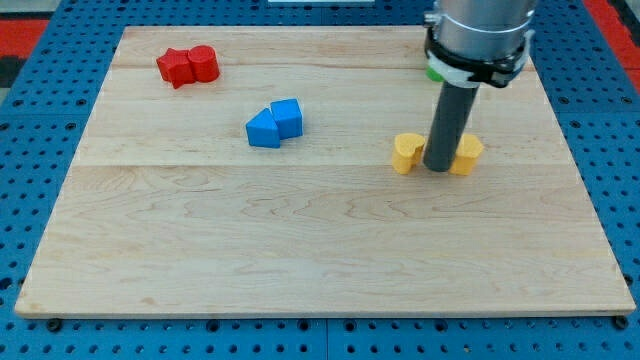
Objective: Push the yellow hexagon towards the top side
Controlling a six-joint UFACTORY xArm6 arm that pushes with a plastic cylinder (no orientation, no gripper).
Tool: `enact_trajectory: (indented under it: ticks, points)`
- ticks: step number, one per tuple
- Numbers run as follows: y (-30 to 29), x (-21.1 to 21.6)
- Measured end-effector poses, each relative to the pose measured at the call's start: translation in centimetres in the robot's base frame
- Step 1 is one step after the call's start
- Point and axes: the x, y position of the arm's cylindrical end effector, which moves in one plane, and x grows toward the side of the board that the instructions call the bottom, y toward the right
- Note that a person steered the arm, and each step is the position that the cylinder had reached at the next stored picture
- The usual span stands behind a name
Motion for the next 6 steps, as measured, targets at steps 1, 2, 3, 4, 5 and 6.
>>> enact_trajectory:
  ticks: [1,2,3,4,5,6]
  points:
    - [0.3,1.6]
    - [1.4,2.5]
    - [3.2,-0.5]
    - [3.6,-2.1]
    - [2.9,1.0]
    - [-2.6,2.0]
